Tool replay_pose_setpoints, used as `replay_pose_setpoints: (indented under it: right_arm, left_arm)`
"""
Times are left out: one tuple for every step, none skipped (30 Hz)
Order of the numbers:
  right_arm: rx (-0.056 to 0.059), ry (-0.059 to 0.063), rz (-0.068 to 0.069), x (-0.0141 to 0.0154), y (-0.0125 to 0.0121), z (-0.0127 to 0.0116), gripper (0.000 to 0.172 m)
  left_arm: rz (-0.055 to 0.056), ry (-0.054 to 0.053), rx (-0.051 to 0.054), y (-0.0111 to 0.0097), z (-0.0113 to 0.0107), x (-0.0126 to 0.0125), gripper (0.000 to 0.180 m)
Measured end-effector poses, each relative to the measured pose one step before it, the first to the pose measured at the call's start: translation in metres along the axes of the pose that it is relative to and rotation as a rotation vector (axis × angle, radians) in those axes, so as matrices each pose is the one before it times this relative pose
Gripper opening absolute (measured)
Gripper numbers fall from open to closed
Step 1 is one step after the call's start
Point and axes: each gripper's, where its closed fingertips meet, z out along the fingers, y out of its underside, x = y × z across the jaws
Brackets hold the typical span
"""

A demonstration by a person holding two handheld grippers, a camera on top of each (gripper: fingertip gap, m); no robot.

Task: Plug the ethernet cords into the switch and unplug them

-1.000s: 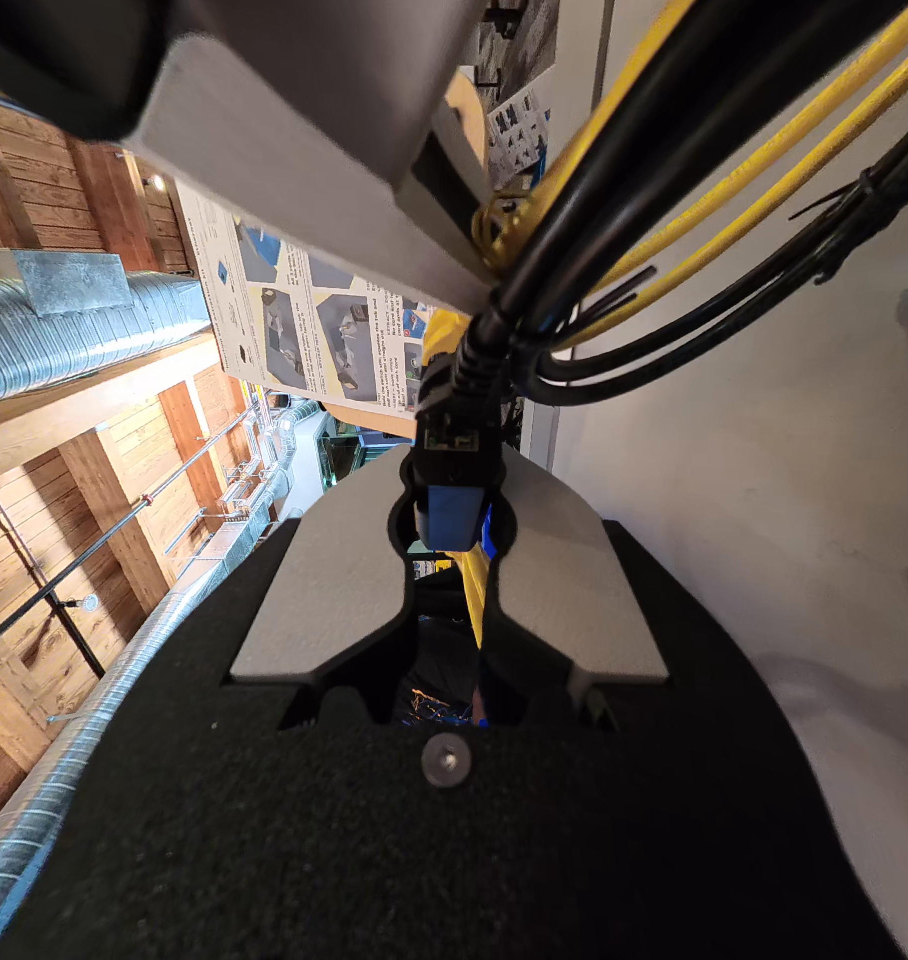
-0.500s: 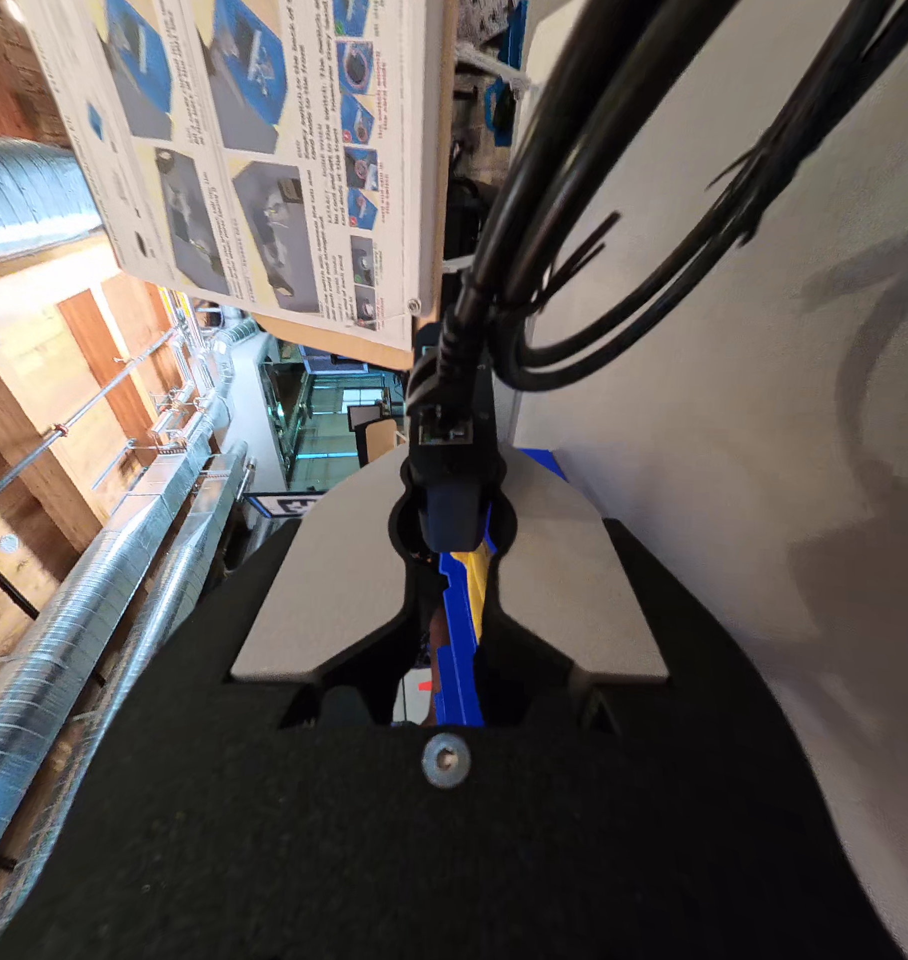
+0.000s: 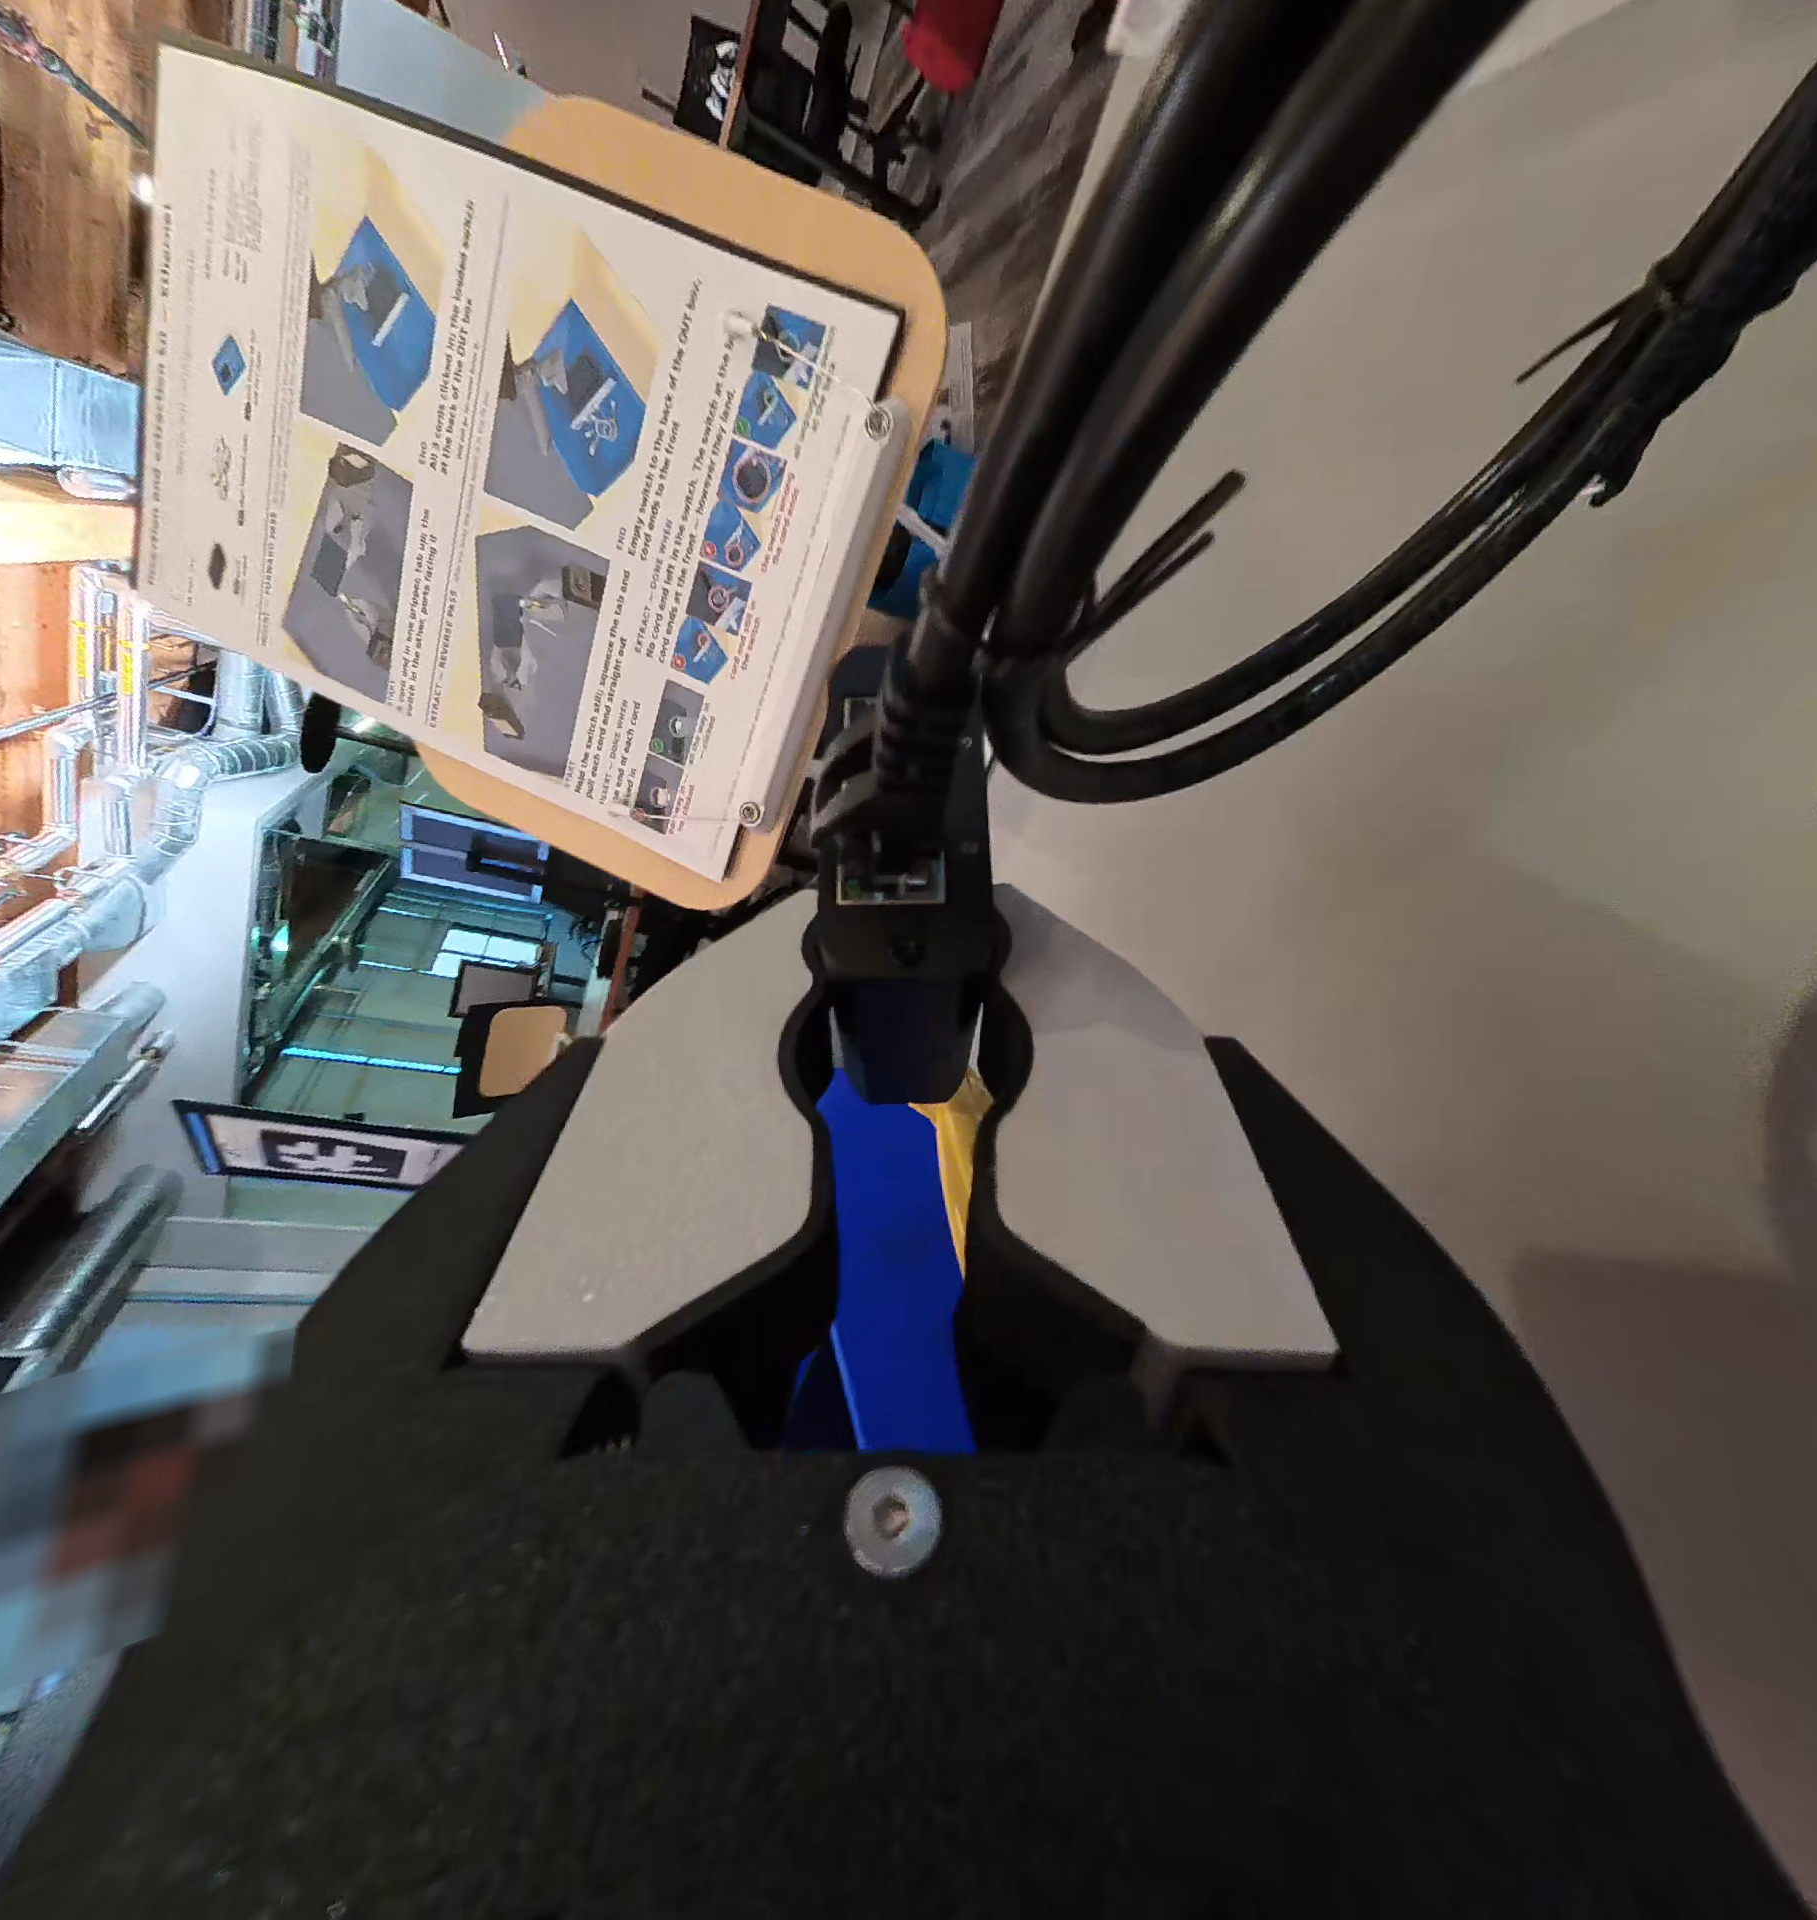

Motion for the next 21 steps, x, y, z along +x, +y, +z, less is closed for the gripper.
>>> replay_pose_setpoints:
  right_arm:
    - [-0.0283, 0.0261, -0.0235, 0.01107, 0.00403, -0.00932, 0.008]
    - [-0.0476, 0.0109, -0.0181, 0.0079, 0.00874, -0.00564, 0.008]
    - [-0.0604, 0.0162, -0.0209, 0.00725, 0.0126, -0.00141, 0.008]
    - [-0.0675, 0.0214, -0.0251, 0.00666, 0.01565, 0.00367, 0.008]
    - [-0.0674, 0.0081, -0.0254, 0.004, 0.01736, 0.00945, 0.008]
    - [-0.0714, -0.0229, -0.0154, -0.00095, 0.01907, 0.01494, 0.008]
    - [-0.0672, -0.0392, -0.0222, -0.00419, 0.0189, 0.01861, 0.009]
    - [-0.0636, -0.0377, -0.0235, -0.00442, 0.01766, 0.02027, 0.009]
    - [-0.066, -0.0233, -0.0107, -0.00221, 0.01644, 0.02009, 0.009]
    - [-0.0471, 0.0018, 0.0012, 0.00127, 0.01146, 0.01804, 0.009]
    - [-0.027, -0.0166, 0.0079, -0.00129, 0.00641, 0.01622, 0.009]
    - [-0.0119, -0.0378, 0.004, -0.00407, 0.00305, 0.01512, 0.009]
    - [-0.0034, -0.0222, 0.0121, -0.00094, 0.00102, 0.014, 0.009]
    - [0.0071, -0.0159, 0.0223, 0.00057, -0.00122, 0.01208, 0.009]
    - [0.027, -0.0223, 0.0234, -0.0004, -0.00457, 0.00998, 0.009]
    - [0.0298, -0.0125, 0.019, 0.00032, -0.00485, 0.00822, 0.009]
    - [0.0126, 0.0022, 0.0067, 0.00098, -0.00221, 0.00704, 0.009]
    - [0.0048, -0.0059, -0.0073, -0.00155, -0.0011, 0.00597, 0.01]
    - [0.0116, -0.0033, -0.0129, -0.00248, -0.00179, 0.00434, 0.011]
    - [0.0193, 0.0084, -0.0136, -0.00152, -0.00243, 0.00216, 0.017]
    - [0.0163, 0.008, -0.0086, -0.00131, -0.00176, -0.0002, 0.023]
  left_arm:
    - [-0.0222, 0.0101, 0.0154, -0.00251, -0.00154, -0.00082, 0.024]
    - [-0.0186, 0.018, 0.0118, -0.00201, -0.00094, 0.00047, 0.024]
    - [-0.0185, 0.0145, 0.011, -0.00185, -0.00062, 0.00032, 0.024]
    - [-0.0156, 0.0095, 0.0099, -0.00147, -0.00048, -0.00003, 0.024]
    - [-0.0075, 0.0097, 0.0047, -0.00076, 0.0, 0.00044, 0.024]
    - [-0.0003, 0.0087, -0.0005, -0.00026, 0.00034, 0.00086, 0.024]
    - [0.003, 0.0001, -0.0002, -0.00011, 0.00018, 0.00041, 0.024]
    - [0.0072, -0.0054, 0.0022, -0.00027, -0.00021, -0.00003, 0.024]
    - [0.0115, -0.004, -0.0005, 0.00001, -0.00034, 0.00021, 0.024]
    - [0.0116, -0.0063, -0.0031, 0.00009, -0.00049, 0.00013, 0.024]
    - [0.0108, -0.0102, -0.0013, 0.0, -0.00063, -0.00057, 0.024]
    - [0.0118, -0.0095, -0.0003, -0.0005, -0.00068, -0.00045, 0.024]
    - [0.0111, -0.0089, 0.0006, -0.00081, -0.00056, -0.00027, 0.024]
    - [0.0117, -0.0086, 0.001, -0.00115, -0.00061, -0.00003, 0.024]
    - [0.0129, -0.0041, 0.0008, -0.00103, -0.00032, 0.00076, 0.024]
    - [0.0113, 0.0011, 0.0007, -0.00091, -0.00034, 0.0016, 0.024]
    - [0.0071, 0.0037, 0.0026, -0.00096, -0.00026, 0.00193, 0.024]
    - [0.0045, 0.0072, 0.0067, -0.00112, -0.00032, 0.00216, 0.024]
    - [0.0017, 0.0084, 0.0058, -0.00099, -0.00024, 0.00202, 0.024]
    - [-0.0003, 0.0076, 0.0053, -0.00072, -0.0001, 0.00148, 0.024]
    - [-0.0012, 0.0034, 0.0057, -0.00051, -0.00019, 0.0006, 0.024]
